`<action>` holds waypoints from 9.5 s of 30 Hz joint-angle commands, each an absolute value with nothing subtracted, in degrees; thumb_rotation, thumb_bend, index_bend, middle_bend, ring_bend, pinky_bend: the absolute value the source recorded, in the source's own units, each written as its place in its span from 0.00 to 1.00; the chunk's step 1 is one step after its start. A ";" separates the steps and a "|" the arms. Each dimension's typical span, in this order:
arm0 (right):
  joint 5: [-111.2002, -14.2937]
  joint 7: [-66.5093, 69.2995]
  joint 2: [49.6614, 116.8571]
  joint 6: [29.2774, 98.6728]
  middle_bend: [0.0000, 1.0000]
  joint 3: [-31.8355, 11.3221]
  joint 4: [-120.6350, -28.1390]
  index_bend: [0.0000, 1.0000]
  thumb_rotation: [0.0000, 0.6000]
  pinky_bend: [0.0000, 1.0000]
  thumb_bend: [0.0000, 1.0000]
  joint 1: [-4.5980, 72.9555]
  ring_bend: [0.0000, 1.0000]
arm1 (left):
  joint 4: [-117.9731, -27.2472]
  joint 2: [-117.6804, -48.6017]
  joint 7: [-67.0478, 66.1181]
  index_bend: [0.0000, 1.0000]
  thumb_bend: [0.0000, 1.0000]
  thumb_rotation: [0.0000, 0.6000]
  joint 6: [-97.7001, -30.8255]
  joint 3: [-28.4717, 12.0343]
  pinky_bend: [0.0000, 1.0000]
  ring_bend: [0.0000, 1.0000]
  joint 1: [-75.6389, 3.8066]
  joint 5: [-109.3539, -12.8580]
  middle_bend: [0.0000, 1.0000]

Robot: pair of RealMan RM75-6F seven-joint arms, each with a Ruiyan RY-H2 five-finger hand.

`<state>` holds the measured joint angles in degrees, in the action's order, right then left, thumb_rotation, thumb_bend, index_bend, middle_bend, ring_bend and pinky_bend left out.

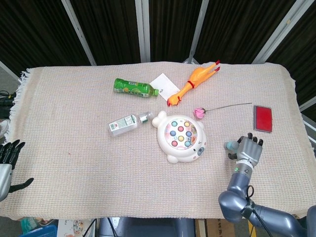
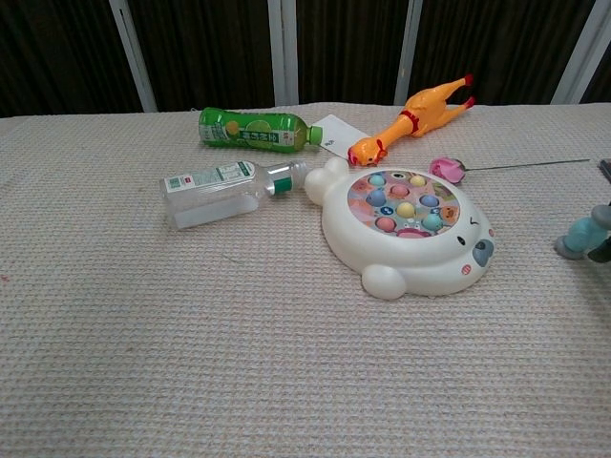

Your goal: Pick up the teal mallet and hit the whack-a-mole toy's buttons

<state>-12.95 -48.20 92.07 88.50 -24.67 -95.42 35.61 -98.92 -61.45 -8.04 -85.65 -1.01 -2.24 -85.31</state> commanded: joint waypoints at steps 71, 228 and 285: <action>-15.84 -46.97 94.37 85.78 0.15 -25.49 -89.41 0.57 1.00 0.05 0.28 33.52 0.13 | -99.57 -62.36 -10.55 0.07 0.00 1.00 -85.13 -0.86 0.00 0.00 -2.67 -84.62 0.00; -18.91 -49.27 93.70 84.89 0.58 -23.68 -93.82 0.76 1.00 0.16 0.47 35.81 0.47 | -100.81 -61.96 -11.55 0.07 0.00 1.00 -83.71 -0.71 0.00 0.00 -3.12 -82.84 0.00; -7.36 -63.79 86.48 89.90 0.63 -27.82 -110.72 0.83 1.00 0.20 0.55 46.41 0.52 | -100.76 -62.81 -13.00 0.08 0.00 1.00 -85.13 -1.77 0.00 0.00 -2.72 -81.24 0.00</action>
